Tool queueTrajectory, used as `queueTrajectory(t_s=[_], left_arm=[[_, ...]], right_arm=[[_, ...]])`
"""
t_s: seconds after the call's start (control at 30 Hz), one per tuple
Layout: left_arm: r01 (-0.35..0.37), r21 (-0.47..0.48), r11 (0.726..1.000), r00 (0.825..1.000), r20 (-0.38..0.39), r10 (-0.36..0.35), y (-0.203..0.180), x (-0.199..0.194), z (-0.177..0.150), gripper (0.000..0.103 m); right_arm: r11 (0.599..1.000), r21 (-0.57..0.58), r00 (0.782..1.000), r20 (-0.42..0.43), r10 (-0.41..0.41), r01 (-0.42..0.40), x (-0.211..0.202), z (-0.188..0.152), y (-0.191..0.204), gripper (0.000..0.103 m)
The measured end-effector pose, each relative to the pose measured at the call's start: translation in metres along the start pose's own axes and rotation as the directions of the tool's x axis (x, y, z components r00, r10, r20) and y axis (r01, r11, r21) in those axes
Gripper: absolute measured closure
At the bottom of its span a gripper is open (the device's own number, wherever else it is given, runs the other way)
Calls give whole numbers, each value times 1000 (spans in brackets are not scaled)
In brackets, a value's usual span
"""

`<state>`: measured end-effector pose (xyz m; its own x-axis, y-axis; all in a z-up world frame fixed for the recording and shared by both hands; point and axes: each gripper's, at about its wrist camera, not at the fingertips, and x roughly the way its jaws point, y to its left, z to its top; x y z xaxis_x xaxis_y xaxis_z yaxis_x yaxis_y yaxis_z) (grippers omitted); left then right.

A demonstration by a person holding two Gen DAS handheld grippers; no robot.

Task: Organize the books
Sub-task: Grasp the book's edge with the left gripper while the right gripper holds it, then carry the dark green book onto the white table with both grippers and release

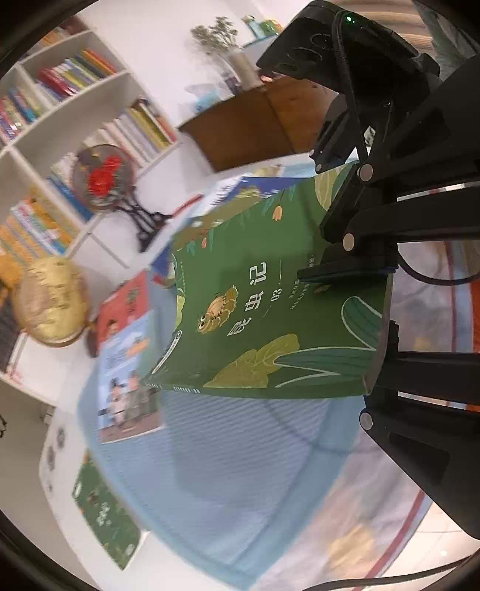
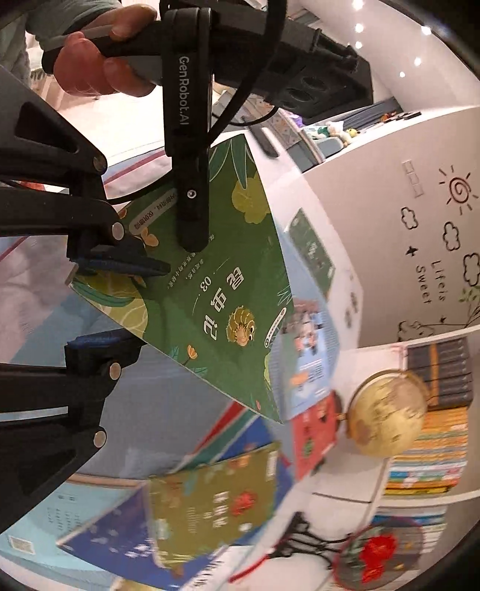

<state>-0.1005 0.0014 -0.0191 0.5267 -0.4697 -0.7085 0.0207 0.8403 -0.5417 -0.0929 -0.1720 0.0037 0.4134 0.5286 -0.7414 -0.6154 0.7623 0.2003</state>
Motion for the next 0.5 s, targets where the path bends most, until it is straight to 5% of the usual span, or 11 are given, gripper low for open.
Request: queueTrajectory(t_s=[0.2, 0.5], left_arm=[[-21, 41, 999, 998, 60, 18, 63, -45, 60, 91], [-105, 117, 988, 994, 19, 103, 200, -58, 169, 91]], right_arm=[[1000, 11, 999, 43, 28, -28, 49, 72, 47, 77], [995, 95, 1000, 11, -9, 8, 194, 179, 117, 77]])
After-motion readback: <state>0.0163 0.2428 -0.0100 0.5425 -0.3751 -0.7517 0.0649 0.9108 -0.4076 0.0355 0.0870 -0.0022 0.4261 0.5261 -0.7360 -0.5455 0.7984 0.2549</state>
